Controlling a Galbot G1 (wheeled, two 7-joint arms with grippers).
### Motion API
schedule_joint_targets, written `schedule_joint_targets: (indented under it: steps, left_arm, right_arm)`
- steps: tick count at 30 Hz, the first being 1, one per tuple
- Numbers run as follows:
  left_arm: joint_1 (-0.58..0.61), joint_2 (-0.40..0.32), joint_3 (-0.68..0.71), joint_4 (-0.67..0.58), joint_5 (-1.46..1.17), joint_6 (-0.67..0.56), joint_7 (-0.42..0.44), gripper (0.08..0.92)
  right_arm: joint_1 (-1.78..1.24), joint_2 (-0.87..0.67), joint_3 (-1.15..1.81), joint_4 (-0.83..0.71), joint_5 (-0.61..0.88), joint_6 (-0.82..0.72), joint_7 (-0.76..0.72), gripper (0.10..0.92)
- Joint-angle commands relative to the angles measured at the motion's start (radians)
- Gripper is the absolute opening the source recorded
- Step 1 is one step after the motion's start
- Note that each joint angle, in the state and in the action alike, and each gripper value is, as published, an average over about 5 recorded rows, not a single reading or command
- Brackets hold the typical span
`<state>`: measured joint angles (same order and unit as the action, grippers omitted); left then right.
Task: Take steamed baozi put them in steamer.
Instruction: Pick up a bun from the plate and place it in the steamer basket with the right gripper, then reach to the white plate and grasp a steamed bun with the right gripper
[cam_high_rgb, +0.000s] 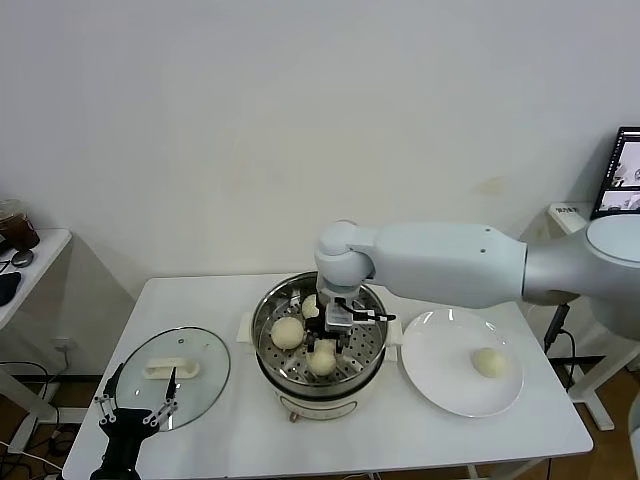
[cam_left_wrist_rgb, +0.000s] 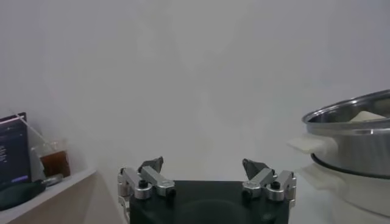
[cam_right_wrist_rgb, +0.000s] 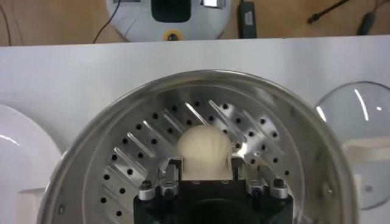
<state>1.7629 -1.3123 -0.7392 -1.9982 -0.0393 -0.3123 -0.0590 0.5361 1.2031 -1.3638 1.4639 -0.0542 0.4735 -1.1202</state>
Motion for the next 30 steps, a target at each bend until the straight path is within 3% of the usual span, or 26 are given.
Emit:
schedule_joint_targets:
  steps: [1, 5, 10, 15, 19, 25, 30]
  left_arm:
    - [0.002, -0.001, 0.0, -0.001, 0.001, 0.0, -0.001, 0.823]
    - [0.001, 0.0, -0.001, -0.001, 0.001, 0.0, -0.001, 0.823]
    - [-0.001, 0.001, -0.001, 0.0, 0.001, 0.0, -0.001, 0.823]
    - [-0.005, 0.005, 0.0, 0.0, 0.0, 0.0, -0.001, 0.823]
    - [-0.01, 0.01, 0.003, 0.002, 0.0, -0.001, -0.001, 0.823]
    - [-0.021, 0.019, 0.013, 0.005, 0.0, -0.002, 0.0, 0.823]
    - [-0.03, 0.025, 0.031, 0.012, 0.007, -0.003, 0.0, 0.823]
  right_arm:
    - [-0.02, -0.011, 0.006, -0.009, -0.039, 0.03, 0.0, 0.496]
    - [-0.022, -0.017, 0.016, -0.008, -0.029, 0.031, 0.016, 0.566]
    - [0.016, -0.04, 0.05, 0.002, 0.004, 0.012, 0.012, 0.71]
    - [0.081, -0.117, 0.096, 0.02, 0.094, -0.072, -0.012, 0.812]
    - [0.122, -0.233, 0.119, 0.05, 0.183, -0.238, -0.031, 0.822]
    - [0.127, -0.464, 0.125, 0.133, 0.237, -0.64, -0.045, 0.823]
    - [0.011, -0.656, 0.215, 0.149, 0.223, -0.767, -0.059, 0.823]
